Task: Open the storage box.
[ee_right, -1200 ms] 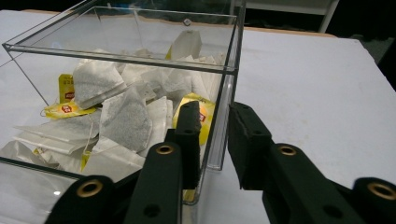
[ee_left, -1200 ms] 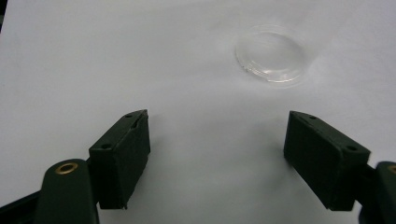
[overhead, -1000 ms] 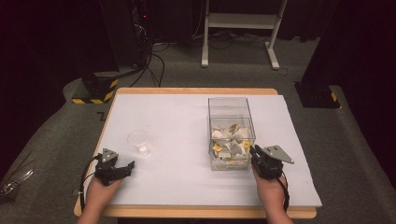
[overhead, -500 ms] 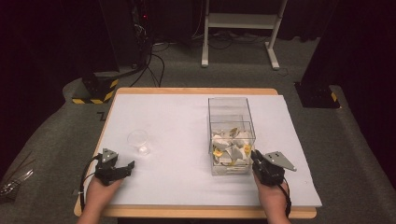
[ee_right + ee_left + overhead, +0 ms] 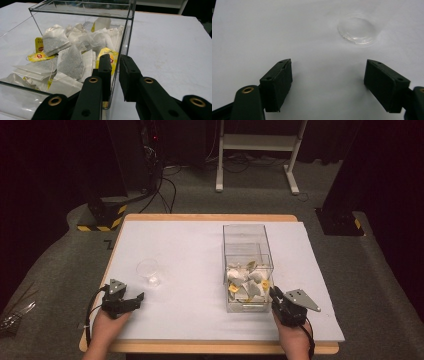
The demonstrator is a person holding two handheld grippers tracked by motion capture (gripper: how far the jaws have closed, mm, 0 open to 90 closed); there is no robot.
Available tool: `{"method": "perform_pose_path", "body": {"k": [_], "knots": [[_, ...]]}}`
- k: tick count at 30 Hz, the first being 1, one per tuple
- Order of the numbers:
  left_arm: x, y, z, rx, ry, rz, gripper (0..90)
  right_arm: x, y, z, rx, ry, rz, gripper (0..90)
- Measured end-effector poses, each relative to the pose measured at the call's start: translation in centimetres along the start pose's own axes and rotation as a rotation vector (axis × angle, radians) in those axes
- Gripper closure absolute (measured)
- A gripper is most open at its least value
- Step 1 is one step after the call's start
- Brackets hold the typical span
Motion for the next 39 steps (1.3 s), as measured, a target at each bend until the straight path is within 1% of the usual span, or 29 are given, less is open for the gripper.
{"method": "perform_pose_path", "body": {"k": [7,17,26,28,29,30,32,34,35,39], "knots": [[0.0,0.0,0.0,0.0,0.0,0.0,23.0,0.1,-0.4,0.2,0.0,-0.005,-0.006,79.8],[0.0,0.0,0.0,0.0,0.001,-0.001,23.0,0.3,-1.2,0.6,-0.003,0.003,-0.011,79.7],[0.0,0.0,0.0,0.0,0.0,-0.001,23.0,0.3,-1.4,0.7,-0.003,-0.001,-0.014,79.3],[0.0,0.0,0.0,0.0,0.001,-0.001,23.0,0.3,-1.4,0.6,-0.002,-0.002,-0.02,77.1],[0.0,0.0,0.0,0.0,0.001,-0.001,23.0,0.4,-1.4,0.6,-0.002,0.001,-0.03,74.7],[0.0,0.0,0.0,0.0,0.001,-0.001,23.0,0.4,-1.4,0.6,-0.002,0.001,-0.03,74.7],[0.0,0.0,0.0,0.0,0.001,-0.001,23.0,0.4,-1.6,0.4,-0.009,-0.005,-0.039,70.1],[0.0,0.0,0.0,-0.001,0.001,-0.001,23.0,0.4,-1.7,0.2,-0.017,-0.002,-0.04,69.1],[0.0,0.0,0.0,0.0,0.001,-0.002,23.0,0.4,-1.9,-0.3,-0.032,0.002,-0.047,67.9],[0.0,0.0,0.0,-0.003,0.001,-0.005,23.0,-0.4,-2.1,-1.3,-0.057,0.012,-0.037,65.4]]}}
Point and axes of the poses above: each handheld gripper's, and its own axes: y roughly forward along the jaws, z roughly out of its underside, x roughly to its left, the point moved 10 cm from there along y, roughly forward along the jaws, and after that the axes turned 1 degree about y, right-handed, at the moved point
